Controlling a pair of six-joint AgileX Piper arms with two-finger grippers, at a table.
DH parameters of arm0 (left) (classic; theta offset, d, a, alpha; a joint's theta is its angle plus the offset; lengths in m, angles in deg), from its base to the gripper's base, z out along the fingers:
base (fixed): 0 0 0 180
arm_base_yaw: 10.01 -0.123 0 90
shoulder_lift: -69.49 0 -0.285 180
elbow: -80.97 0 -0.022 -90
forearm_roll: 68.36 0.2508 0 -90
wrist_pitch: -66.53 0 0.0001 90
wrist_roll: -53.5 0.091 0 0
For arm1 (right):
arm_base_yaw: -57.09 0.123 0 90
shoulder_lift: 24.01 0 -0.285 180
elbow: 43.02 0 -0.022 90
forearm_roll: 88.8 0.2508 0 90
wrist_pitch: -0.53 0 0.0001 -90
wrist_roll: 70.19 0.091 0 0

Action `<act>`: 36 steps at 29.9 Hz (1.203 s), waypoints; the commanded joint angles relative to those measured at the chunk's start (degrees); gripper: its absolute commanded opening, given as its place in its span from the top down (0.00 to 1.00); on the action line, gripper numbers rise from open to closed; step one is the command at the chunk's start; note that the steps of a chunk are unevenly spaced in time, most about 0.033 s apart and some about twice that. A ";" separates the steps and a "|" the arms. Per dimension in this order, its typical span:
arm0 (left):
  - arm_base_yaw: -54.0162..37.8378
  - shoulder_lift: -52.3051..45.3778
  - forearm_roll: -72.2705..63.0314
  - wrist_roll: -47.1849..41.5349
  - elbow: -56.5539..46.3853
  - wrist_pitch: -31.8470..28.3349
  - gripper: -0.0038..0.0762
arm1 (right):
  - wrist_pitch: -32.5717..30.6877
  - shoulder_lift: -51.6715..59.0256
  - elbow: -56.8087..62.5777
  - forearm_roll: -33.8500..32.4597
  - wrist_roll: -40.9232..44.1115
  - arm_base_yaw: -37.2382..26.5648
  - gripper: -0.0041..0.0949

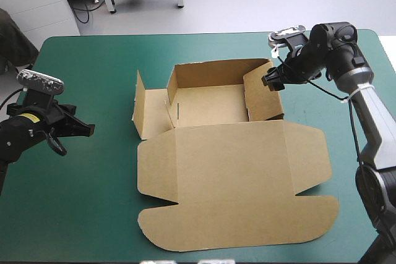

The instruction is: Fold the box

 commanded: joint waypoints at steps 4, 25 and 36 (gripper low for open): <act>-0.12 -0.99 -0.61 -0.41 1.19 -3.27 0.99 | 1.41 -0.27 -1.63 0.33 2.27 -0.12 0.25; -0.12 -0.99 -0.61 -0.41 1.19 -3.05 0.99 | 6.53 -10.33 -1.63 5.29 2.71 -0.12 0.37; -0.12 -0.99 -0.61 -0.41 1.19 -2.92 0.99 | 6.91 -11.54 -1.63 5.29 2.45 -0.12 0.84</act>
